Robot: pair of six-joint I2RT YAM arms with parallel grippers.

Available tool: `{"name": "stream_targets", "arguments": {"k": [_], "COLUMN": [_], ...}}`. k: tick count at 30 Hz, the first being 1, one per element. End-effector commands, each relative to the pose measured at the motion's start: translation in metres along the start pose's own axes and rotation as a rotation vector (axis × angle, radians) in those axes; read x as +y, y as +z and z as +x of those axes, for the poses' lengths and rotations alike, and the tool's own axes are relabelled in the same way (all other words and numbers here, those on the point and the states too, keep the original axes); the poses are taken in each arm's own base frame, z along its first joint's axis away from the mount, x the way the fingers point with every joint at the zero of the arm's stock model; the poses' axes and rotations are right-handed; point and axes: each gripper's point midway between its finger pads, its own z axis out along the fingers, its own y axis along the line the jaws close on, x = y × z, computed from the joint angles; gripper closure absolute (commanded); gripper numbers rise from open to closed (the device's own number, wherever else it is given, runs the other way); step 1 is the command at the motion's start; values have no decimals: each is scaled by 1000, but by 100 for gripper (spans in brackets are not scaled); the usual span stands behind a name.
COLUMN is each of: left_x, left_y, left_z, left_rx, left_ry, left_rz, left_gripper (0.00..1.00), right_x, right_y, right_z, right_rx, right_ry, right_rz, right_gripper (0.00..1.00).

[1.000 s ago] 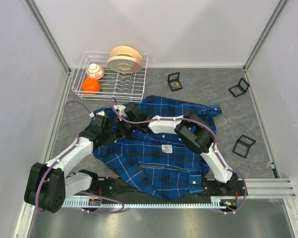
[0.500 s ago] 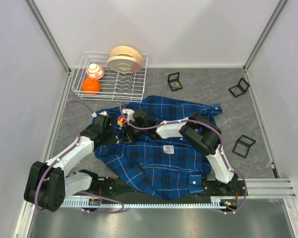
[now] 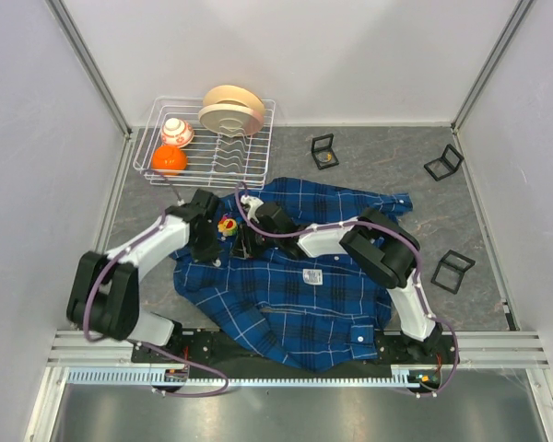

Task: Remove the brooch from the garment
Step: Remove the brooch from the flattened clothing.

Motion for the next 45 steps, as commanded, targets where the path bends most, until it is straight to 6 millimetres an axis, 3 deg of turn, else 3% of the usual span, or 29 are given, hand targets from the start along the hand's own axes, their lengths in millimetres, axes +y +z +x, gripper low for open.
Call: {"name": "stream_targets", "arguments": {"k": [1,6,9,13,21,26,29,30,32,33,34,35,36,37,38,39,40,42,44,45], "left_x": [35,49,45,29,24,21,7,-4,-30,-45,-55,-82,-100,-107,-124,-131,-135,-144,-146,-150], "left_y": [-8,-10,-13,-22,-36,-34,-50,-65,-78,-83,-101,-107,-120,-133,-146,-158,-162,-191,-202,-213], "left_z": [18,16,19,8,6,11,16,17,12,16,13,1,5,7,-6,-6,-6,-13,-9,-4], "left_rx": [154,165,186,120,27,42,38,28,-26,0,-41,-102,-85,-117,-198,-197,-213,-271,-276,-266], "left_ry": [43,116,210,328,458,467,398,356,323,298,283,320,336,368,410,429,453,518,595,638], "left_rz": [-302,-461,-521,-592,-742,-767,-620,-507,-301,-169,-29,130,297,413,521,626,699,877,983,1072], "left_gripper": [98,98,98,98,98,98,98,98,98,98,98,98,98,98,98,98,98,98,98,98], "right_x": [-34,-55,-47,-34,-37,-40,-40,-35,-33,-19,-16,-8,9,13,20,35,29,21,4,13], "right_y": [-9,-26,-24,-20,-20,-20,-25,-30,-38,-47,-55,-64,-81,-94,-106,-130,-144,-183,-209,-224], "right_z": [-6,12,15,10,21,25,21,14,5,-11,-12,-16,-31,-29,-32,-49,-42,-53,-51,-45], "right_rx": [-46,-51,-50,-56,-37,-41,-41,-55,-48,-65,-45,-35,-61,-33,-31,-78,-47,-98,-100,-101], "right_ry": [67,132,142,135,164,200,186,177,162,145,145,139,97,97,81,23,20,-13,-55,-88], "right_rz": [208,314,275,225,219,202,189,175,154,117,115,90,54,62,44,27,76,121,145,94], "right_gripper": [66,65,65,65,65,65,65,64,63,63,62,61,57,55,53,47,44,36,34,33]}}
